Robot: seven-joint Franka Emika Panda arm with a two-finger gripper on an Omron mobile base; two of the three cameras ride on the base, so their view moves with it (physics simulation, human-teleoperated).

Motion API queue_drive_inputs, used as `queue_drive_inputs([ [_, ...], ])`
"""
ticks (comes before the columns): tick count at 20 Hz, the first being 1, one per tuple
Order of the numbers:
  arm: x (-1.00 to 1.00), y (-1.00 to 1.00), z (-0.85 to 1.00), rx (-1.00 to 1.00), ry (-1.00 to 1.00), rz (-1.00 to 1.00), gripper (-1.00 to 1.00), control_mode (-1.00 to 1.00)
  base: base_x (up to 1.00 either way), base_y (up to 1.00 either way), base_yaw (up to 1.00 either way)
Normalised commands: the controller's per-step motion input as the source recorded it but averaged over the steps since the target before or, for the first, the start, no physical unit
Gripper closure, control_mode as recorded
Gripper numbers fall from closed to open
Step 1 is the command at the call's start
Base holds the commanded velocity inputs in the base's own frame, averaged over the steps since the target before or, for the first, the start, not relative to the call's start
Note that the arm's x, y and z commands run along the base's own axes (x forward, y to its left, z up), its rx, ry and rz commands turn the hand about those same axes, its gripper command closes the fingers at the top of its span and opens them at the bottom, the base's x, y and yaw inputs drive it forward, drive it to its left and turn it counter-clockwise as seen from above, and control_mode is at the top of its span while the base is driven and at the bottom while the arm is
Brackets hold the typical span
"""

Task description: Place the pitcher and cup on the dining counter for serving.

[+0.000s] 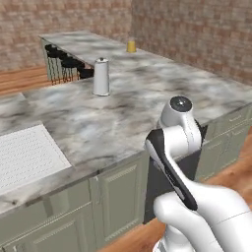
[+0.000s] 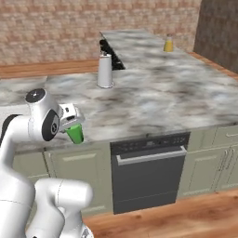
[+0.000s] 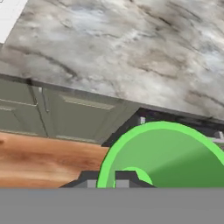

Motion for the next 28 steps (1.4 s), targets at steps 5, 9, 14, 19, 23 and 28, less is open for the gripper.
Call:
queue_drive_inputs([
  [5, 0.00, 0.00, 0.00, 0.00, 0.00, 0.00, 1.00, 1.00, 0.00, -1.00, -0.22],
  [9, 0.00, 0.00, 0.00, 0.00, 0.00, 0.00, 1.00, 1.00, 0.12, -1.00, -0.20],
  [14, 0.00, 0.00, 0.00, 0.00, 0.00, 0.00, 1.00, 1.00, 0.58, -1.00, -0.13],
  [19, 0.00, 0.00, 0.00, 0.00, 0.00, 0.00, 1.00, 1.00, 0.90, -1.00, -0.05],
  [23, 0.00, 0.00, 0.00, 0.00, 0.00, 0.00, 1.00, 1.00, 0.87, -1.00, -0.02],
  [28, 0.00, 0.00, 0.00, 0.00, 0.00, 0.00, 1.00, 1.00, 0.93, -1.00, -0.04],
])
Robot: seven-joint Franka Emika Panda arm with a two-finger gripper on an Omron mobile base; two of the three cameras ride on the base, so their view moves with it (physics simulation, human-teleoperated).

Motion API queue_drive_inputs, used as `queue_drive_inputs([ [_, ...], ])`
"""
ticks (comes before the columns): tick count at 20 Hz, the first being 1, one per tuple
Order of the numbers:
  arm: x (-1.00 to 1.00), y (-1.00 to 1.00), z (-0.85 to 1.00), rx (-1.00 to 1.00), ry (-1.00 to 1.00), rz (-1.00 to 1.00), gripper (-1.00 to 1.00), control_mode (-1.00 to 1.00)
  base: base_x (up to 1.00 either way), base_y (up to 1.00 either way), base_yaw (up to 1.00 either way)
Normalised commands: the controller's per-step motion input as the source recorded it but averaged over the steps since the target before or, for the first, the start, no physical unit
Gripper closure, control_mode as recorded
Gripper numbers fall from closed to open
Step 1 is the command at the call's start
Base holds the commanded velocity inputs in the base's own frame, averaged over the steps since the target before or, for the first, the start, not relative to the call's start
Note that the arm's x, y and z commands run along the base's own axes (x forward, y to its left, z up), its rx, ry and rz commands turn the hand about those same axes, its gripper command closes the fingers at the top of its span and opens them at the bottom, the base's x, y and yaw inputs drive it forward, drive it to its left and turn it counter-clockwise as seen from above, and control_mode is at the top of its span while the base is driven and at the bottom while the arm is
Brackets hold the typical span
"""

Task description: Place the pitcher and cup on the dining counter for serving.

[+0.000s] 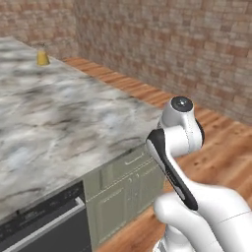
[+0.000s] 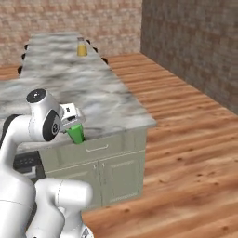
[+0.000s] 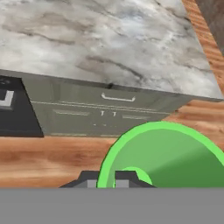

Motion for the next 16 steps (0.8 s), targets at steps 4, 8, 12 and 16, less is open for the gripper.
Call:
queue_drive_inputs([
  [4, 0.00, 0.00, 0.00, 0.00, 0.00, 0.00, 1.00, 1.00, 1.00, -1.00, 0.00],
  [8, 0.00, 0.00, 0.00, 0.00, 0.00, 0.00, 1.00, 1.00, 1.00, -1.00, 0.00],
  [12, 0.00, 0.00, 0.00, 0.00, 0.00, 0.00, 1.00, 1.00, 0.97, -1.00, 0.00],
  [16, 0.00, 0.00, 0.00, 0.00, 0.00, 0.00, 1.00, 1.00, 1.00, -1.00, 0.00],
])
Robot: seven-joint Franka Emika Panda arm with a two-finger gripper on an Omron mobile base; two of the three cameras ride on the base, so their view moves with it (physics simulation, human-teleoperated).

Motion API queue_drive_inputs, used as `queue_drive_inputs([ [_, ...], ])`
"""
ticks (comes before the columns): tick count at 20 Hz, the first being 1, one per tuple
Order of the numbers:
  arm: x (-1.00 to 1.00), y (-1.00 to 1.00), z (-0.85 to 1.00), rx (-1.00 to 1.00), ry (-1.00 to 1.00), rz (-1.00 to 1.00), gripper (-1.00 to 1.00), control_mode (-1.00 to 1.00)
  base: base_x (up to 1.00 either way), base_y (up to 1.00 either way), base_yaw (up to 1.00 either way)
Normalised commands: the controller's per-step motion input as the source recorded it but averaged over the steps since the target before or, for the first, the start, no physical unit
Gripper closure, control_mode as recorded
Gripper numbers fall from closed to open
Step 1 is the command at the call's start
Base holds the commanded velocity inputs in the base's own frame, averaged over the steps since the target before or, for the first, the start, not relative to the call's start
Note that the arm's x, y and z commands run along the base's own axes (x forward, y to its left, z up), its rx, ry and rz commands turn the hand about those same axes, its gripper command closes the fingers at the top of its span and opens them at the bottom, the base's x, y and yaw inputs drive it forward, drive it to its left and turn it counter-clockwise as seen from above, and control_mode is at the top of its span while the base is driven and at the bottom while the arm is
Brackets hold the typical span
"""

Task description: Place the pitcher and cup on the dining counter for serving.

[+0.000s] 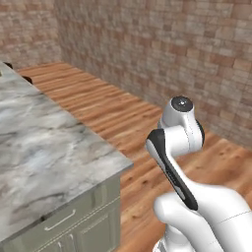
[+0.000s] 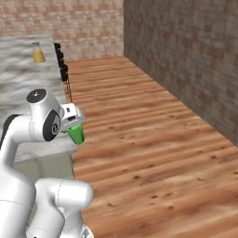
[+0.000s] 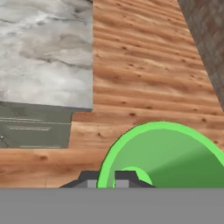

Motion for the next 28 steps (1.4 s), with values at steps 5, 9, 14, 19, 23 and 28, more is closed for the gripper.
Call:
queue_drive_inputs([
  [5, 0.00, 0.00, 0.00, 0.00, 0.00, 0.00, 1.00, 1.00, 1.00, -1.00, 0.00],
  [9, 0.00, 0.00, 0.00, 0.00, 0.00, 0.00, 1.00, 1.00, 1.00, -1.00, 0.05],
  [14, 0.00, 0.00, 0.00, 0.00, 0.00, 0.00, 1.00, 1.00, 1.00, -0.88, 0.26],
  [19, 0.00, 0.00, 0.00, 0.00, 0.00, 0.00, 1.00, 1.00, 1.00, -0.57, 0.53],
  [23, 0.00, 0.00, 0.00, 0.00, 0.00, 0.00, 1.00, 1.00, 1.00, -0.40, 0.63],
  [28, 0.00, 0.00, 0.00, 0.00, 0.00, 0.00, 1.00, 1.00, 1.00, -0.37, 0.63],
])
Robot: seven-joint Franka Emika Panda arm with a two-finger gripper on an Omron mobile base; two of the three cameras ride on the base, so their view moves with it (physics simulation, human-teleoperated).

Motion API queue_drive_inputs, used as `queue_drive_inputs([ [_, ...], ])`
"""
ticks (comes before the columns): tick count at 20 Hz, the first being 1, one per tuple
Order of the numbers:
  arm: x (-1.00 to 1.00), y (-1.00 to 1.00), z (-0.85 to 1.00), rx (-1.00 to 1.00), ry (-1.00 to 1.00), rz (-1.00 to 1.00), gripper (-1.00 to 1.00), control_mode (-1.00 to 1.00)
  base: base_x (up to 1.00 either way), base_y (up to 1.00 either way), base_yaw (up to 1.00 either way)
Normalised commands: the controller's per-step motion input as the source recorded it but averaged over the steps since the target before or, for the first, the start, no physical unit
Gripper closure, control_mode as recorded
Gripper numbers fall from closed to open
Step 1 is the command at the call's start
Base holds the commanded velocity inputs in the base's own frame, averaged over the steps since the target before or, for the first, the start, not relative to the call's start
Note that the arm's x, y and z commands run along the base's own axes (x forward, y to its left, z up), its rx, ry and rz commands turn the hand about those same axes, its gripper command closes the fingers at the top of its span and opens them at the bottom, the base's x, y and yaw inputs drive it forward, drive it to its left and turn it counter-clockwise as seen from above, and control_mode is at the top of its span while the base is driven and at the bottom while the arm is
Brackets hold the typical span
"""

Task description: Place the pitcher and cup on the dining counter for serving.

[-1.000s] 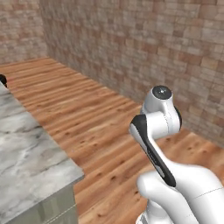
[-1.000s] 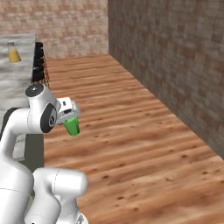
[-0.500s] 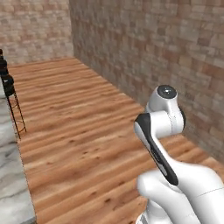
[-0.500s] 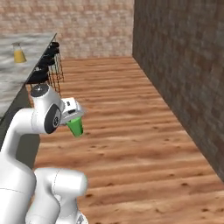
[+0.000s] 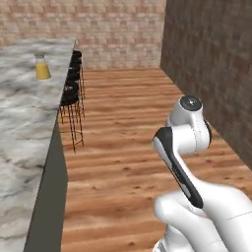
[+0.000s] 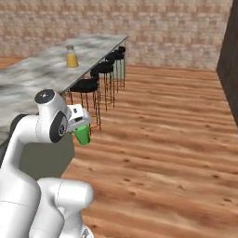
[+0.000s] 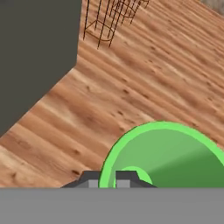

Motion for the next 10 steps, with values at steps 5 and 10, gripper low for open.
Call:
queue_drive_inputs([
  [5, 0.00, 0.00, 0.00, 0.00, 0.00, 0.00, 1.00, 1.00, 1.00, -0.41, 0.62],
  [10, 0.00, 0.00, 0.00, 0.00, 0.00, 0.00, 1.00, 1.00, 1.00, -0.57, 0.55],
])
